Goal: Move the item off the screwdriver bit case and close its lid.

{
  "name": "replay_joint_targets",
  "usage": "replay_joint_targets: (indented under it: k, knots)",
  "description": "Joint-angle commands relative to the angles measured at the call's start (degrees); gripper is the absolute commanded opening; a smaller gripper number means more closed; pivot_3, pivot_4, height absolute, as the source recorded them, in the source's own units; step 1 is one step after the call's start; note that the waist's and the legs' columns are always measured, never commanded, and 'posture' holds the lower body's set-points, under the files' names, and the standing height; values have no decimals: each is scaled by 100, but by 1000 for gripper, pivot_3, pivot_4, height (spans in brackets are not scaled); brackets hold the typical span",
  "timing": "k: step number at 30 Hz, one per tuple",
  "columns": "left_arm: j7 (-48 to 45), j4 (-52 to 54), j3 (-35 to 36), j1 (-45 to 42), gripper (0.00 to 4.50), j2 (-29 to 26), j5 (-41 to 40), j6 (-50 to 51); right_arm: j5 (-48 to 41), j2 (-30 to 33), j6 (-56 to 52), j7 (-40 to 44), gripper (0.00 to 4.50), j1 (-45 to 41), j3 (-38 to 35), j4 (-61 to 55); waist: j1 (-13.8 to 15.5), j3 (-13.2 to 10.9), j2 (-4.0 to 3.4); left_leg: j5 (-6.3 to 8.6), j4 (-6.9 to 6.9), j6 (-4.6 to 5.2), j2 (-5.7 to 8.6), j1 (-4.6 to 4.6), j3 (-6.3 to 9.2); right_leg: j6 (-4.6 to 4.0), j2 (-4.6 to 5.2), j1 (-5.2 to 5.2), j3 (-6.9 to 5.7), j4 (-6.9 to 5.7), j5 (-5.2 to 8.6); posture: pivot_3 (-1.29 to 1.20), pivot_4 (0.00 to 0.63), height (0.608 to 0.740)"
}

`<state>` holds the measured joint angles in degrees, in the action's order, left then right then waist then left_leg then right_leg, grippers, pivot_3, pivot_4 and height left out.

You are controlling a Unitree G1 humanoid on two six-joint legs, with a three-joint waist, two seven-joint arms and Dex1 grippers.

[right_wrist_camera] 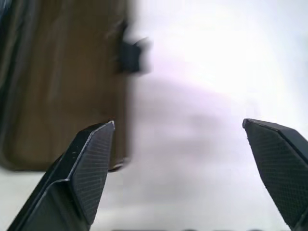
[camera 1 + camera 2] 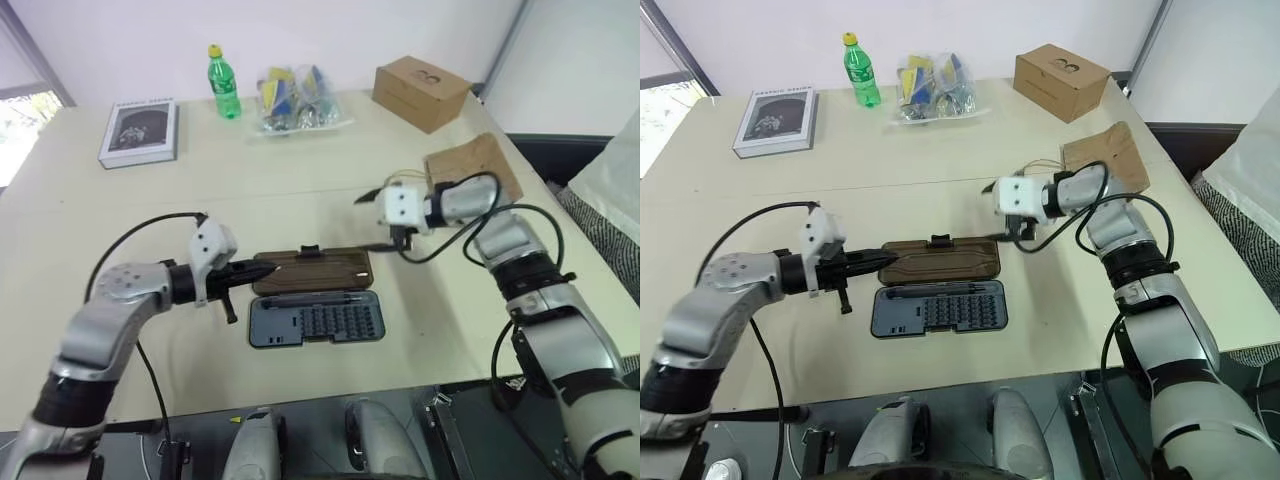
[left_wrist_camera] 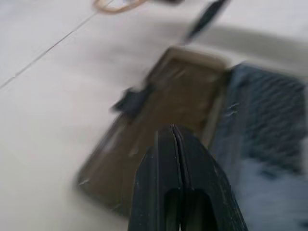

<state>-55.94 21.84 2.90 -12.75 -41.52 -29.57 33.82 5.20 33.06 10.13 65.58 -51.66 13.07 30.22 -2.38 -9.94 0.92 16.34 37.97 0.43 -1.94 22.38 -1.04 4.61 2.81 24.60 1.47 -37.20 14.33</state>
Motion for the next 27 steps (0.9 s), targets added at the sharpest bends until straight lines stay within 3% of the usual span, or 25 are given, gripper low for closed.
replay_joint_targets:
  k: [1, 6, 11, 19, 27]
  knots:
    - [6, 847, 392, 308, 0, -287, -655, 563, -336, 103, -730, -429, 4471, 407, -494, -1017, 5, 0, -1, 0, -1, 0, 0, -1, 3, 0, 0, -1, 0, 0, 0, 0, 150, 740]
    - [-63, 1123, 576, 1071, 0, -710, -630, 583, -463, 113, -1571, -831, 4471, 1219, -688, -2294, -5, 0, -2, 0, -1, 0, 6, -7, -1, -2, -3, -4, 0, -1, 1, 0, 150, 740]
    - [-177, 915, 185, 1470, 0, -899, -55, -50, -505, 13, -1986, -1156, 4471, 1482, -669, -2871, 9, -1, -4, 0, 0, -1, 12, -6, -16, -19, -8, -2, 0, 1, 11, 0, 150, 740]
    - [-175, 461, -377, 1605, 0, -551, 422, -744, -629, -22, -2465, -1135, 4471, 1473, -498, -3187, 33, -1, -4, 0, 1, 0, 12, -2, -18, -17, -12, -3, 0, 6, 10, 0, 150, 740]
    - [-356, -1341, -971, 1613, 0, 115, 1223, -2370, -469, -154, -2677, -1023, 4471, 1394, 25, -2797, 34, 6, -8, 0, 1, 0, 12, -8, -20, -16, -15, -6, -1, 4, 9, 0, 150, 740]
